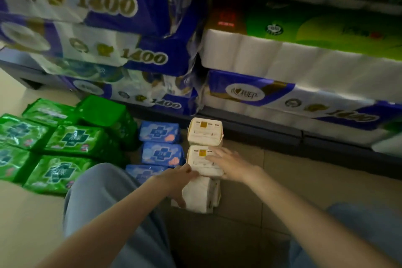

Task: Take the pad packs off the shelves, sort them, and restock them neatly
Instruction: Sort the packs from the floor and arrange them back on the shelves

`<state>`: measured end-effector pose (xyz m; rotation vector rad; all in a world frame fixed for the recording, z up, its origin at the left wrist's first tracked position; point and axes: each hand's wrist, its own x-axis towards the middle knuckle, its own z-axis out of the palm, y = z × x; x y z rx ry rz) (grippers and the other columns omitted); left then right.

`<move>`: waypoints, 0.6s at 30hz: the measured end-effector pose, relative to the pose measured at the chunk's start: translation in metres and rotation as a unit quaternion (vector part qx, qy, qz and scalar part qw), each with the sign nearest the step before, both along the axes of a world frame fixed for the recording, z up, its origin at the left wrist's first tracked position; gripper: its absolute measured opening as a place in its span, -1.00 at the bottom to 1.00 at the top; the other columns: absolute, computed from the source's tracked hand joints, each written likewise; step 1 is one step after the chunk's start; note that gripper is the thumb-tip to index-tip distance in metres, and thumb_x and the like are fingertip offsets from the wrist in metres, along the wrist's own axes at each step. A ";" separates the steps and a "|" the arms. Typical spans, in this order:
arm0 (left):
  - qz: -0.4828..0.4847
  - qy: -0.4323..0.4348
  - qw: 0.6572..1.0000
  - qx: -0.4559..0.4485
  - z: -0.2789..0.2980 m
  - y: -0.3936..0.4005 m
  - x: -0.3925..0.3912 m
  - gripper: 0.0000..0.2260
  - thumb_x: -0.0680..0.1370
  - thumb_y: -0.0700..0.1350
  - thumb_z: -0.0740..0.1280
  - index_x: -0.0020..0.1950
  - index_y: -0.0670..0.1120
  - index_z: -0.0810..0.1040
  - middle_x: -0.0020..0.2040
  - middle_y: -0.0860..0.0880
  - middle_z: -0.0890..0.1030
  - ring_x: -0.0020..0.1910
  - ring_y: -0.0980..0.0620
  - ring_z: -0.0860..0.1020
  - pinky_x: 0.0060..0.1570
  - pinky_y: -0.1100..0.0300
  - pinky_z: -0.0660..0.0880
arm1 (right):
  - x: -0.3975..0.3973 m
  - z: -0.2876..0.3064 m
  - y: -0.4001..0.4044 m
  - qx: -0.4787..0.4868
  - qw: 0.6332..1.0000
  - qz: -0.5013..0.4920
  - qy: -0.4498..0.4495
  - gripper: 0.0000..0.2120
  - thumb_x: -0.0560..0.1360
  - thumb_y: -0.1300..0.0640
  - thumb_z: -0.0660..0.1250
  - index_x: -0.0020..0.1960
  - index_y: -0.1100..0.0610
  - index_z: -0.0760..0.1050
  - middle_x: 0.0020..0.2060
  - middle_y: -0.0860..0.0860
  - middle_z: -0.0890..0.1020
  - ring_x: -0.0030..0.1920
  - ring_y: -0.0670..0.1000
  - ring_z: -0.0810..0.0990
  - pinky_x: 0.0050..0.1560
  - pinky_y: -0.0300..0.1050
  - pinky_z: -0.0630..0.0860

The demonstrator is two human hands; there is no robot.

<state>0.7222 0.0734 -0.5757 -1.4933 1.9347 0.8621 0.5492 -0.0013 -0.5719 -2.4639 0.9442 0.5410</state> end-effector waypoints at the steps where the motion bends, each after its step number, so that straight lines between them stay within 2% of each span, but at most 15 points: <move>1: -0.008 -0.011 1.000 -0.016 -0.003 0.001 -0.003 -0.13 0.40 0.01 0.47 0.53 0.02 -0.02 0.47 -0.09 0.13 0.41 -0.13 0.22 0.35 -0.07 0.28 | 0.001 -0.006 0.000 -0.002 1.000 -0.010 0.010 -0.40 0.56 0.16 0.25 0.52 0.00 0.09 0.54 0.02 -0.04 0.52 0.08 -0.07 0.46 0.08 0.03; 6: -0.041 -0.095 0.989 -0.108 -0.024 0.013 -0.025 -0.15 0.49 -0.09 0.38 0.53 -0.08 -0.18 0.50 -0.24 0.03 0.45 -0.23 0.16 0.38 -0.14 0.22 | 0.007 -0.032 0.002 -0.041 0.998 -0.042 0.016 -0.26 0.49 0.19 0.34 0.53 -0.08 0.02 0.53 -0.02 -0.16 0.52 0.11 -0.20 0.47 0.18 -0.13; 9: -0.053 -0.110 0.986 -0.111 -0.029 0.016 -0.030 -0.15 0.50 -0.11 0.36 0.53 -0.10 -0.22 0.49 -0.27 0.00 0.43 -0.26 0.17 0.37 -0.16 0.21 | 0.011 -0.038 0.009 -0.057 0.994 -0.092 0.007 -0.32 0.50 0.14 0.32 0.50 -0.11 0.07 0.52 0.03 -0.09 0.50 0.18 -0.06 0.45 0.14 0.07; 11: -0.056 -0.079 0.991 -0.095 -0.023 0.010 -0.028 -0.13 0.45 -0.05 0.41 0.53 -0.07 -0.15 0.48 -0.24 0.05 0.41 -0.25 0.19 0.35 -0.14 0.25 | 0.017 -0.035 0.010 -0.067 0.992 -0.106 0.009 -0.40 0.53 0.16 0.26 0.49 -0.07 0.12 0.49 0.07 -0.01 0.46 0.19 0.03 0.39 0.08 0.19; 13: -0.037 -0.038 0.997 -0.053 -0.009 -0.001 -0.019 -0.12 0.40 0.02 0.46 0.52 -0.02 -0.05 0.46 -0.17 0.11 0.40 -0.21 0.21 0.33 -0.11 0.28 | 0.021 -0.035 0.007 -0.078 0.992 -0.096 0.007 -0.42 0.52 0.20 0.25 0.48 -0.03 0.14 0.48 0.09 0.07 0.44 0.17 0.06 0.37 0.06 0.21; 18: 0.073 0.114 0.989 0.053 0.049 -0.050 0.023 -0.36 0.40 0.00 0.45 0.41 0.05 0.25 0.32 0.00 0.35 0.26 -0.02 0.37 0.26 0.04 0.35 | 0.016 -0.008 -0.015 -0.006 0.991 -0.128 -0.028 -0.50 0.43 0.07 0.38 0.32 -0.02 0.29 0.30 0.01 0.36 0.31 0.06 0.25 0.21 -0.02 0.37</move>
